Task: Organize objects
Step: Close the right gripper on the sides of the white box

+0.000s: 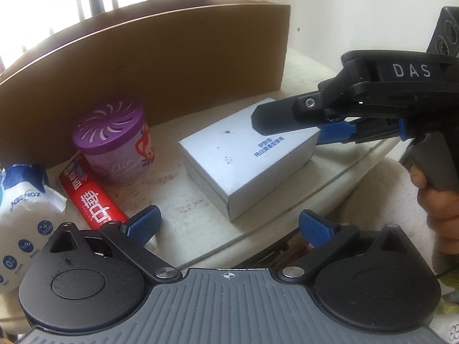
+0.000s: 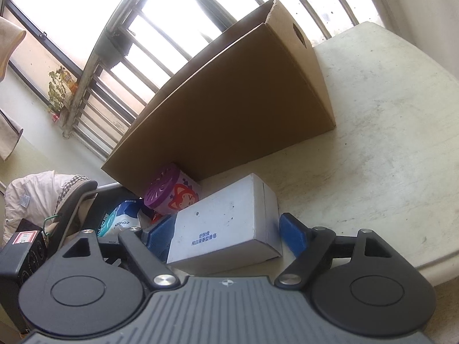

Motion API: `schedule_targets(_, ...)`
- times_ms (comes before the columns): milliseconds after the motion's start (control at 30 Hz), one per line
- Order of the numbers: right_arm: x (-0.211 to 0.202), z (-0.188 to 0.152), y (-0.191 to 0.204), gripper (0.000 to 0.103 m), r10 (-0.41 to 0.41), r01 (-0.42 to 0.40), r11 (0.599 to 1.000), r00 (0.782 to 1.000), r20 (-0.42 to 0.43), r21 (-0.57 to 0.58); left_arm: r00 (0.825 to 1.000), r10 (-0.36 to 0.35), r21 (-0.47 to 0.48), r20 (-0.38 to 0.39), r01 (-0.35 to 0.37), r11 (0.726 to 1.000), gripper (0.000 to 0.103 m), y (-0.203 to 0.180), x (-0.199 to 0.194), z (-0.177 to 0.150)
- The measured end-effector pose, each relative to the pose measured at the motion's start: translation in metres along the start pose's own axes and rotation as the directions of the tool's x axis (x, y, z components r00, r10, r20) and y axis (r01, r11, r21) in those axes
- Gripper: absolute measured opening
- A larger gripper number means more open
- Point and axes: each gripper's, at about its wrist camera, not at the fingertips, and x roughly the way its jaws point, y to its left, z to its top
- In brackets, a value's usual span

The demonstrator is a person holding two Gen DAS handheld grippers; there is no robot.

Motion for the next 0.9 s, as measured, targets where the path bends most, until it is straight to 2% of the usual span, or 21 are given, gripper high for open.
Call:
schedule_targets(100,0.0,-0.001,0.001,0.087,0.005,-0.005,1.0,1.0,0.003,-0.003,1.0,0.016,-0.021,0.0,-0.016,1.0,0.103,0.004,-0.004,-0.005)
schedule_targets(233,0.0,-0.003,0.004,0.102,0.027,-0.027,1.0,1.0,0.004,-0.007,0.999,0.04,-0.045,0.001,-0.04,0.998,0.103,0.014,-0.008,-0.013)
schedule_targets(367,0.001,-0.006,0.011,0.103,0.001,-0.001,0.999,1.0,0.006,-0.048,1.0,0.029,-0.065,0.009,-0.029,0.997,0.103,0.013,-0.005,-0.01)
schedule_targets(667,0.001,-0.003,0.007,0.103,0.016,-0.016,1.0,1.0,-0.007,-0.012,0.998,0.055,-0.022,0.017,-0.054,0.998,0.103,0.001,0.001,-0.012)
schedule_targets(900,-0.001,-0.005,0.0,0.103,0.062,-0.062,0.998,0.998,0.009,0.006,0.999,0.004,-0.046,0.048,-0.002,0.999,0.103,0.001,0.003,-0.01)
